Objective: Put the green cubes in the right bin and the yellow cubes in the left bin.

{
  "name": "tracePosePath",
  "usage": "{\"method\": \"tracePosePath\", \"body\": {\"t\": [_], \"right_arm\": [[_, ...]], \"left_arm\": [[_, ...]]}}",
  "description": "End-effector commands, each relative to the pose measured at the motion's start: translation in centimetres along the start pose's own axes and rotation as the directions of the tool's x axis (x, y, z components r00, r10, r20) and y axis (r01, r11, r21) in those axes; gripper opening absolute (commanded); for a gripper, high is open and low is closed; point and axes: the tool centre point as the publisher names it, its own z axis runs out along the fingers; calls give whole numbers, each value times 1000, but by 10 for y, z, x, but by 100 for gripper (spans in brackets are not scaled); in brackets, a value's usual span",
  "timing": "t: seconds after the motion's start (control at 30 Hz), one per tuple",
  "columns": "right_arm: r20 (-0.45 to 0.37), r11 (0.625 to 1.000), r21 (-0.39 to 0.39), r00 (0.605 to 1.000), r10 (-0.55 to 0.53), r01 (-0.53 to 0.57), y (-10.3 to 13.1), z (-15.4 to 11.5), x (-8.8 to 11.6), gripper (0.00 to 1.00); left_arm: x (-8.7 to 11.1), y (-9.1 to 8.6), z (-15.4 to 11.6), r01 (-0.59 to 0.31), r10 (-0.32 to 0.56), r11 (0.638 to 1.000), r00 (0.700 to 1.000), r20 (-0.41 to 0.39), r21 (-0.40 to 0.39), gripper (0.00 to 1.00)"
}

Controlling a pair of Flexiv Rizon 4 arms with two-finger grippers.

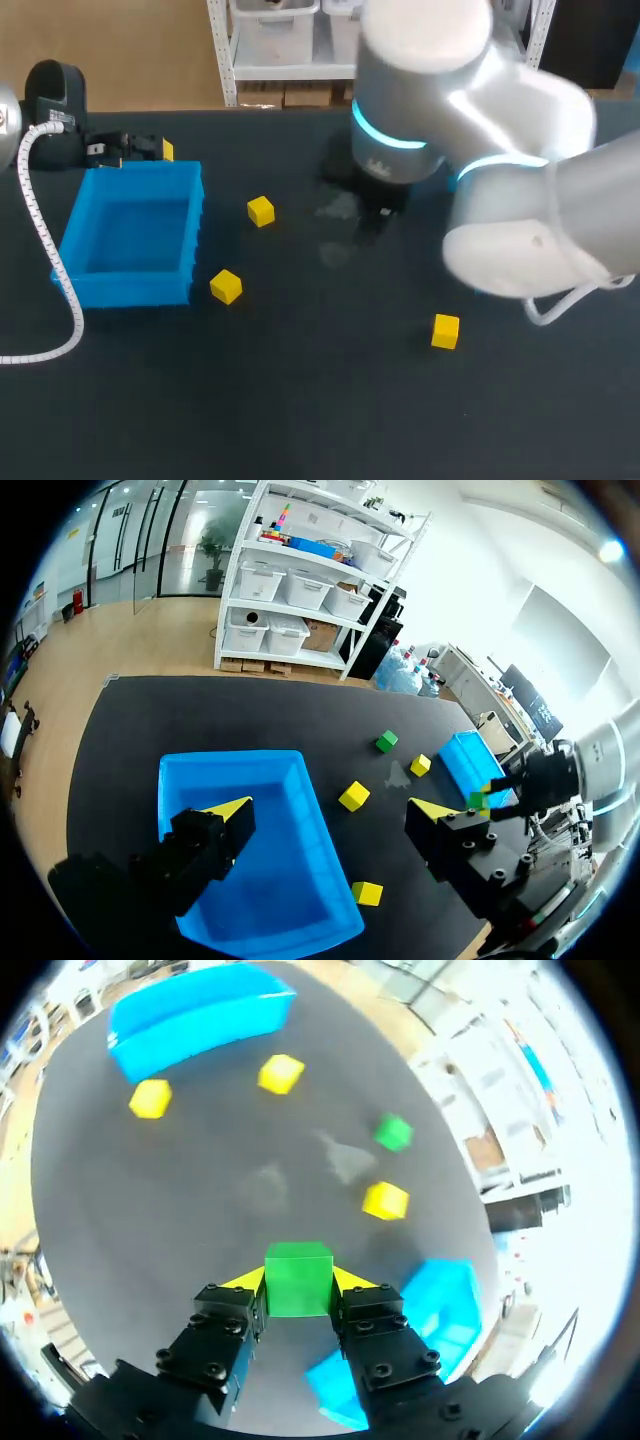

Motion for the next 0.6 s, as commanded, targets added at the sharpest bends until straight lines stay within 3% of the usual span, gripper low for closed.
{"method": "tracePosePath", "body": {"t": [0.03, 0.27, 0.6], "right_arm": [[61, 998, 17, 996, 58, -59, -30, -9, 18, 0], [55, 972, 62, 973, 224, -228, -92, -6, 52, 0], [-30, 884, 132, 889, 456, -449, -160, 16, 125, 0]], "left_arm": [[1, 3, 0, -3, 3, 1000, 1000, 6, 13, 100], [1, 3, 0, -3, 3, 1000, 1000, 6, 13, 100], [1, 3, 0, -3, 3, 1000, 1000, 6, 13, 100]]}}
